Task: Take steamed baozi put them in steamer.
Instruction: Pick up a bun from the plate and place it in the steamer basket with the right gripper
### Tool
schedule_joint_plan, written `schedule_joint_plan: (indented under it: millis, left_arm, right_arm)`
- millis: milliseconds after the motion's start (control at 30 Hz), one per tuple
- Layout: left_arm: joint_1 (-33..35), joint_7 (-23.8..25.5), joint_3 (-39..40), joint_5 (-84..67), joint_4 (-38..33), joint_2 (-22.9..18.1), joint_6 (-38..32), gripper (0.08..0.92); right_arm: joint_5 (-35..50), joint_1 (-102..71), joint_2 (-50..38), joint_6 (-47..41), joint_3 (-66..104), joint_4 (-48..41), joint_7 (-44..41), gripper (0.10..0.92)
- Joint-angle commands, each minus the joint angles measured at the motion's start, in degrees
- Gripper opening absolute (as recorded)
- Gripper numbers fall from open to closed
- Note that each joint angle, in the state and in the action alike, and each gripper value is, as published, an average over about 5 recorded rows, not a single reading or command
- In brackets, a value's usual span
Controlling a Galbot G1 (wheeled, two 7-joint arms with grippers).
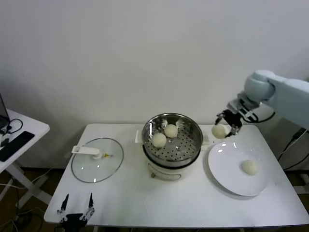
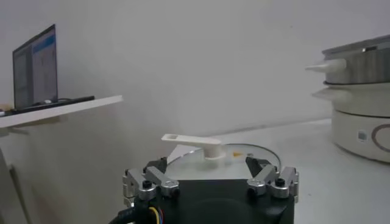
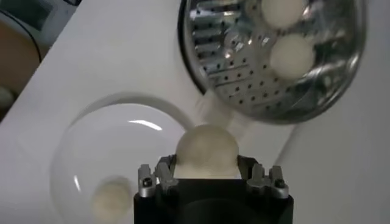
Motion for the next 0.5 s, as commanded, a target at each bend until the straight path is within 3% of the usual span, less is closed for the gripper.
schedule_joint_plan:
  millis: [33,233,500]
  left_arm:
    - [0.01,-0.31,0.01,0.12,0.2,-2.8,-0.04,0.823]
    - [0.1,-0.34,0.11,0.33,0.19,-2.8,-0.1,0.823]
    - [0.11,-0.42,-0.17,0.33,0.61,-2.8,-0.28,0.823]
  right_arm:
    - [-0.98,10.3,10.16,8.69,0.52,9.68,-1.07,0.674]
    - [-5.25,5.45,15.77,10.12,1.35,11.82,1.71,0.67]
    - [-15.27,-1.25,21.39,14.68,-1.97,6.9,4.69,0.67]
